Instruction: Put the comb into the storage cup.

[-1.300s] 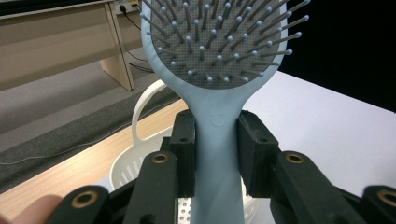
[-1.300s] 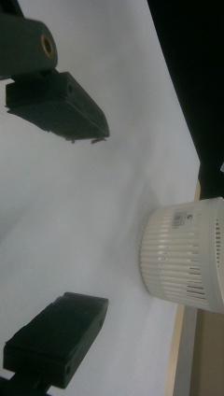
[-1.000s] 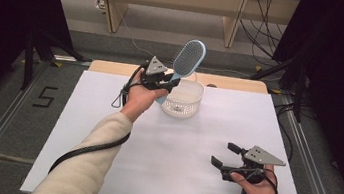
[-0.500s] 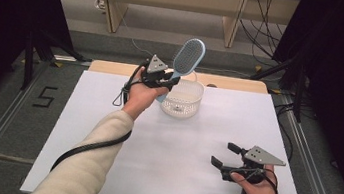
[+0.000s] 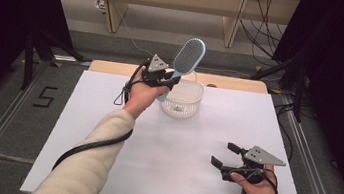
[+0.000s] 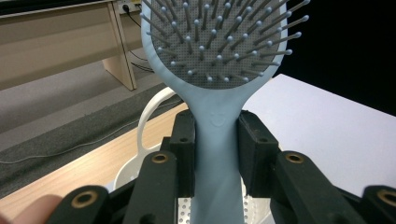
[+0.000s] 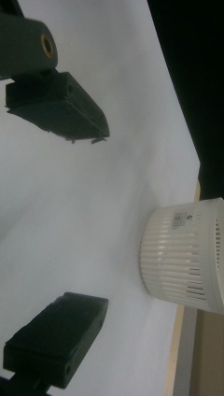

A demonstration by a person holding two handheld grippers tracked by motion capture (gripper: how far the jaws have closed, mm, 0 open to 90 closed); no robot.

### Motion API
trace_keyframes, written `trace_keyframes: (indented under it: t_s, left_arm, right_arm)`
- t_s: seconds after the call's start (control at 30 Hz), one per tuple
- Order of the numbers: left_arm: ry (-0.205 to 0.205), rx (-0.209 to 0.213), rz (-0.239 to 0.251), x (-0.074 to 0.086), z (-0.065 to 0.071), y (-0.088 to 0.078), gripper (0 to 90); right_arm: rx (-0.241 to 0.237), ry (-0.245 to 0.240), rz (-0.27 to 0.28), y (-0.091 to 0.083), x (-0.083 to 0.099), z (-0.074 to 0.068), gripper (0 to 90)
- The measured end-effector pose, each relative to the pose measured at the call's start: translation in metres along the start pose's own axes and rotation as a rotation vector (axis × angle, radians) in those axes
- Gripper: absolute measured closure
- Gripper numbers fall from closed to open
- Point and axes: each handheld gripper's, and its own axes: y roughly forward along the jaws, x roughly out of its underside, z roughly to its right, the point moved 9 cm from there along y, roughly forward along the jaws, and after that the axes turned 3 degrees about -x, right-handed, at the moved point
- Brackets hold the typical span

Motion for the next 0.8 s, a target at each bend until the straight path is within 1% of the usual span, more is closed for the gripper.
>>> trace_keyframes:
  t_s: [0.2,0.3,0.57,0.8]
  left_arm:
    - [0.006,0.001,0.0,-0.004,0.001,0.003,69.6]
    - [-0.005,0.004,0.003,-0.005,0.002,0.005,69.6]
    - [0.003,0.005,-0.004,-0.006,0.003,0.009,69.6]
    - [0.01,0.001,-0.009,-0.007,0.002,0.011,69.6]
  right_arm:
    - [0.002,-0.003,-0.001,0.0,0.0,0.0,16.1]
    - [-0.001,0.0,0.001,0.0,0.0,0.0,16.1]
    - [0.0,0.0,0.002,0.0,0.0,0.0,16.1]
    - [0.002,0.001,0.002,0.0,0.0,0.001,16.1]
